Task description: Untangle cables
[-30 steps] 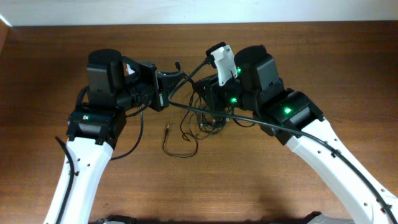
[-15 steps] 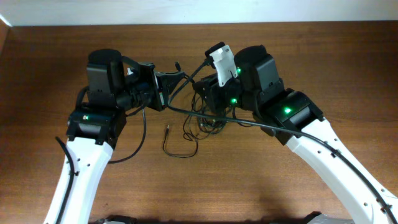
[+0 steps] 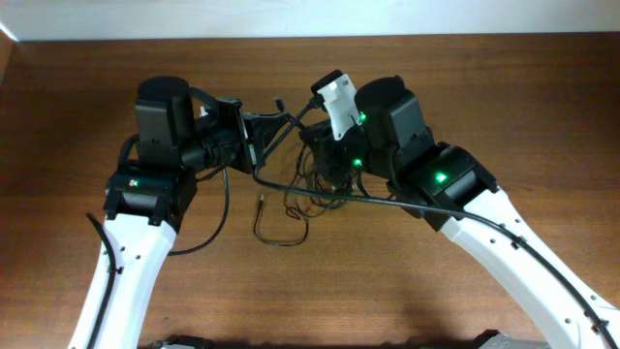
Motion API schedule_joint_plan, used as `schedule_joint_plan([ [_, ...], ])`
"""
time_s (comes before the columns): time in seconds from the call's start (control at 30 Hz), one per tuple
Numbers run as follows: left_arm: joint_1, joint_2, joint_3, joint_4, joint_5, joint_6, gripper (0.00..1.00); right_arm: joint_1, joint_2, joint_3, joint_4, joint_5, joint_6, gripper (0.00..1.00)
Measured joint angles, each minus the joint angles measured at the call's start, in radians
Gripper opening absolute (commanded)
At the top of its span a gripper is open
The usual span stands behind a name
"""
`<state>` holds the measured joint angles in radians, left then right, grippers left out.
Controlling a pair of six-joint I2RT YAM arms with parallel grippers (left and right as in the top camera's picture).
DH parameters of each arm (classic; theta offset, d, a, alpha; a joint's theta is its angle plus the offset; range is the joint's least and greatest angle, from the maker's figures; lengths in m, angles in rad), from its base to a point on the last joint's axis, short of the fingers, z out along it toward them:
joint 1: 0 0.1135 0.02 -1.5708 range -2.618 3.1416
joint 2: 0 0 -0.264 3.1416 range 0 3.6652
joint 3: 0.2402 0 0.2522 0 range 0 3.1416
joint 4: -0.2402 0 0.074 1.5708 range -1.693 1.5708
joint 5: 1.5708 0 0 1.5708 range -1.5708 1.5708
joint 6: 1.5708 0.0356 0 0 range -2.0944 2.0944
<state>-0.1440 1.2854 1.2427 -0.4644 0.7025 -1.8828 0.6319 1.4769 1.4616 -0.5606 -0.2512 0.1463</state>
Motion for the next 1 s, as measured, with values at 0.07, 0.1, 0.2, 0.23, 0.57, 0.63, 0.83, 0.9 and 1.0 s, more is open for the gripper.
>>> schedule_joint_plan([
  [0.07, 0.000, 0.000, 0.000, 0.000, 0.000, 0.000, 0.00, 0.000, 0.000, 0.000, 0.000, 0.000, -0.001, 0.04],
  [0.1, 0.000, 0.000, 0.000, 0.000, 0.000, 0.000, 0.00, 0.000, 0.000, 0.000, 0.000, 0.001, -0.001, 0.04],
  [0.2, 0.000, 0.000, 0.000, 0.000, 0.000, 0.000, 0.00, 0.000, 0.000, 0.000, 0.000, 0.001, -0.001, 0.04],
  [0.23, 0.000, 0.000, 0.000, 0.000, 0.000, 0.000, 0.00, 0.000, 0.000, 0.000, 0.000, 0.001, -0.001, 0.04],
  [0.57, -0.005, 0.000, 0.000, -0.003, -0.078, -0.002, 0.00, 0.000, 0.000, 0.000, -0.028, 0.005, 0.011, 0.04],
  [0.63, 0.006, 0.000, 0.000, -0.003, -0.116, -0.003, 0.00, 0.000, 0.000, 0.000, -0.047, 0.005, 0.012, 0.04],
  [0.83, 0.041, 0.000, 0.000, -0.013, -0.158, -0.003, 0.00, 0.000, 0.000, 0.000, -0.076, 0.004, 0.012, 0.04],
  [0.9, 0.041, 0.000, 0.000, -0.033, -0.169, -0.003, 0.00, 0.000, 0.000, 0.000, -0.073, -0.001, 0.014, 0.04],
  [1.0, 0.041, 0.000, 0.000, -0.063, -0.221, -0.002, 0.00, 0.000, 0.000, 0.000, -0.048, -0.034, 0.016, 0.04],
])
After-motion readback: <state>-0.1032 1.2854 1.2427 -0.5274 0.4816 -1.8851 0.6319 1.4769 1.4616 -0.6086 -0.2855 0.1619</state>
